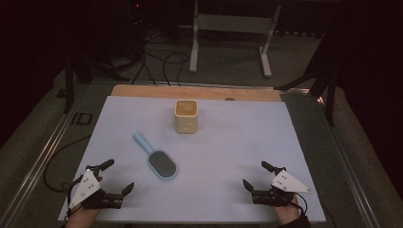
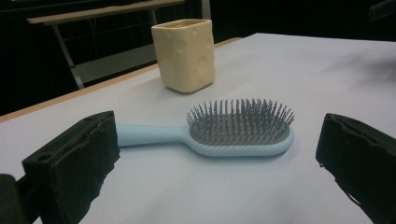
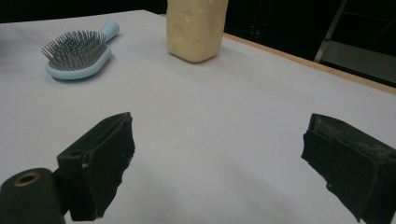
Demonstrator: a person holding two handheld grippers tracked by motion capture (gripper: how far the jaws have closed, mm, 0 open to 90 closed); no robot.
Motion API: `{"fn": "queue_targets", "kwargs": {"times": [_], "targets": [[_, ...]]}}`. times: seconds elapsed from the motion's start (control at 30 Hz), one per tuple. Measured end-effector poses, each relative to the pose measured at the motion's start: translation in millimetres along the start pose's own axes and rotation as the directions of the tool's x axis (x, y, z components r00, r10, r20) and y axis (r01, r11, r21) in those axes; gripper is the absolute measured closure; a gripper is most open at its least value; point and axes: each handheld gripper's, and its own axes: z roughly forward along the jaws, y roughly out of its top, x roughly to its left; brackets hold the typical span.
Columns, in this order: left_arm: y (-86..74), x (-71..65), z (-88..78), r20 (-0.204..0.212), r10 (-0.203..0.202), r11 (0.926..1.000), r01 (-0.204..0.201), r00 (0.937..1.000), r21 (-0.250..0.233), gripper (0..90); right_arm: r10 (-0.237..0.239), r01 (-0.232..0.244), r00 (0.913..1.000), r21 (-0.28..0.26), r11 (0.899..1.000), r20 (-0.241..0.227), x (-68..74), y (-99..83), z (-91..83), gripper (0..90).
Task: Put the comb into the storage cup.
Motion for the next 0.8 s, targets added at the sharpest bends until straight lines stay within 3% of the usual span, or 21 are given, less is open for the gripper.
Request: {"fn": "queue_targets", "kwargs": {"times": [0.5,0.7,0.8], "targets": [[6.9,-6.1,3.2,0.034,0.052,0.9986,-0.052,0.9981,0.012,0.0,-0.005,0.005,1.0000,-0.010,1.000,0.001,2.2,1.2,-2.7,8.6],[14.4,-7.3,1.0,0.064,0.058,0.9983,-0.059,0.9963,0.004,0.0,-0.006,0.006,1.0000,-0.018,1.000,0.001,3.6,2.1,-3.4,8.6],[17.9,-6.2,-0.3,0.085,0.036,0.9993,-0.036,0.9957,-0.009,0.0,-0.005,0.005,1.0000,-0.021,1.000,0.002,3.4,2.5,-3.6,8.6]]}}
